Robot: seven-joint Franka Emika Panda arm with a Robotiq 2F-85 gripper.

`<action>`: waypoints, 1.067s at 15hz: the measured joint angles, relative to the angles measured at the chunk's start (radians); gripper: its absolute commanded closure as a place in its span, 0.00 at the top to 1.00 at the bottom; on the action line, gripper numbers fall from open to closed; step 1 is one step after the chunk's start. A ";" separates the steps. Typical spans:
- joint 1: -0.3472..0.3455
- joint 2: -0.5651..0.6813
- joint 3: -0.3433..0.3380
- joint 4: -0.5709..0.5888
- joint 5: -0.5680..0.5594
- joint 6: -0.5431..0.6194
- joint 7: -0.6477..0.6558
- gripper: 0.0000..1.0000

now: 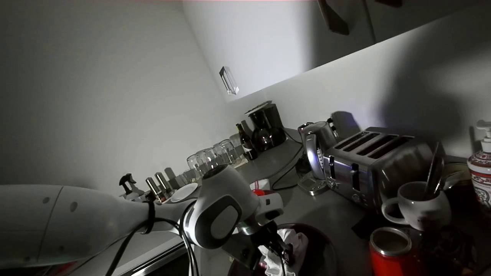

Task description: Use the cloth to wipe the plate

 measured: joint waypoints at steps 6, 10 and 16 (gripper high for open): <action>-0.001 0.003 0.019 -0.006 0.000 0.002 -0.012 0.08; -0.005 0.000 0.026 -0.019 0.000 0.008 -0.054 0.08; -0.014 -0.023 0.038 -0.062 0.000 0.033 -0.113 0.08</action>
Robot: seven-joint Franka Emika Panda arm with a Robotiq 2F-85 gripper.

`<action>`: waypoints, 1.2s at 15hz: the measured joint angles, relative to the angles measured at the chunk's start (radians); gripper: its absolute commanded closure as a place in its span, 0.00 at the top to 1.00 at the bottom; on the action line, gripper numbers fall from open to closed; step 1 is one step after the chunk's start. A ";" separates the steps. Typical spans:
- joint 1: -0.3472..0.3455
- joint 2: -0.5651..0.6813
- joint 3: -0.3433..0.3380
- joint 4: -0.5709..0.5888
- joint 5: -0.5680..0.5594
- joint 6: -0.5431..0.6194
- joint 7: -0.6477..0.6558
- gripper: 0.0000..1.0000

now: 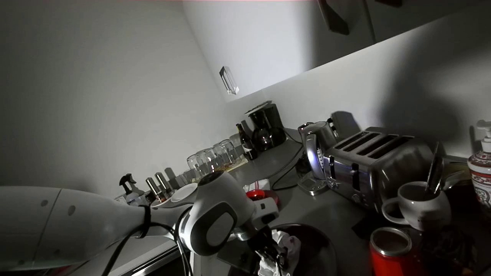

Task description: Use the cloth to wipe the plate

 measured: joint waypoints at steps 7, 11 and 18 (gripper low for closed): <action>-0.023 -0.015 -0.009 -0.029 0.002 0.029 -0.003 0.07; -0.067 -0.015 -0.021 -0.029 0.008 0.034 -0.003 0.07; -0.125 -0.015 -0.032 -0.026 0.023 0.037 -0.002 0.07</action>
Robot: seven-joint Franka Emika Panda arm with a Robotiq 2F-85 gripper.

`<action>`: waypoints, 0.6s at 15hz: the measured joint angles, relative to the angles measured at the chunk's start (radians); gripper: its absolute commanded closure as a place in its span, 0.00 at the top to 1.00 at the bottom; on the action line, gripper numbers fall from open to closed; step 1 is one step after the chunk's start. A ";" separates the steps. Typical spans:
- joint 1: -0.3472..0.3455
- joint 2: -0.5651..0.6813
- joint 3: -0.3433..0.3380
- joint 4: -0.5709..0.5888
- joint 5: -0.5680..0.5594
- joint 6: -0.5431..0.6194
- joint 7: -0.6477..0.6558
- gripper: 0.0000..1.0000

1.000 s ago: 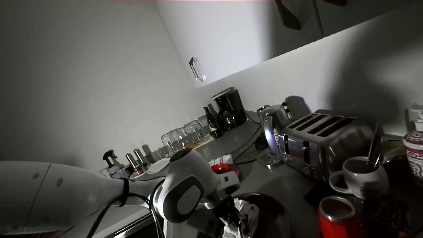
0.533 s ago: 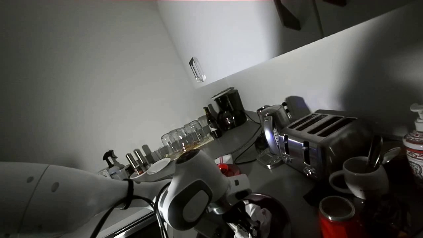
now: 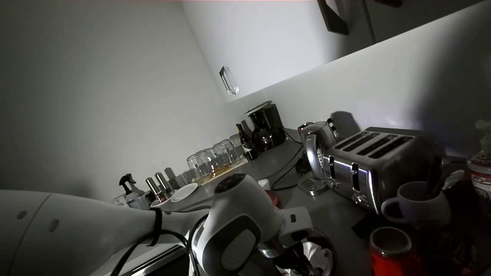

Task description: Use the cloth to wipe the plate

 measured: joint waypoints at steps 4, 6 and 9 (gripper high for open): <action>0.015 0.000 0.011 -0.004 -0.002 0.003 -0.001 0.07; 0.035 -0.001 0.024 -0.010 -0.005 0.010 -0.002 0.07; 0.075 -0.010 0.043 -0.033 -0.013 0.035 -0.006 0.07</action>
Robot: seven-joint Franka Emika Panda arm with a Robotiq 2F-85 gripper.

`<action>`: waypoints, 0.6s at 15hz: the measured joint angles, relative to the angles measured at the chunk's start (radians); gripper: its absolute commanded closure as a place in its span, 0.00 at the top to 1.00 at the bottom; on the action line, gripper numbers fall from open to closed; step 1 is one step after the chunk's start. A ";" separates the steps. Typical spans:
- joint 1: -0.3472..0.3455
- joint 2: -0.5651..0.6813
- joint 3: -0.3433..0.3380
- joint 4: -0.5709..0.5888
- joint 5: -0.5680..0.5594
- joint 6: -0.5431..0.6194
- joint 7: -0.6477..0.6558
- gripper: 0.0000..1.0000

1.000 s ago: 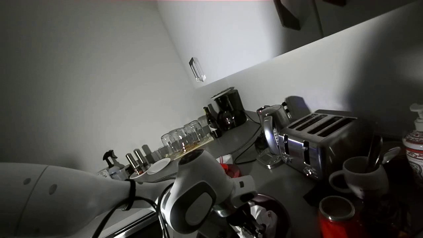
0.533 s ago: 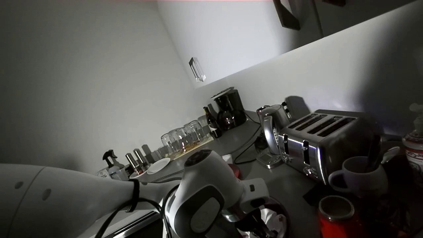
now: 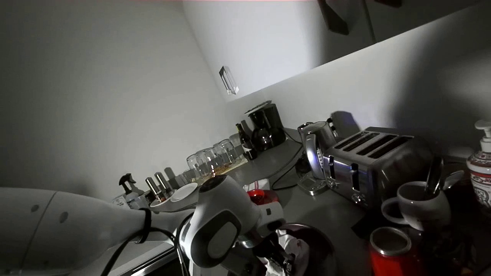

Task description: Use the cloth to wipe the plate

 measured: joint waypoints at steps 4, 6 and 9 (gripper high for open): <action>0.039 -0.028 0.014 -0.051 -0.010 0.028 -0.010 0.07; 0.046 -0.044 0.014 -0.076 -0.011 0.035 -0.015 0.08; 0.045 -0.069 0.012 -0.112 -0.011 0.036 -0.017 0.07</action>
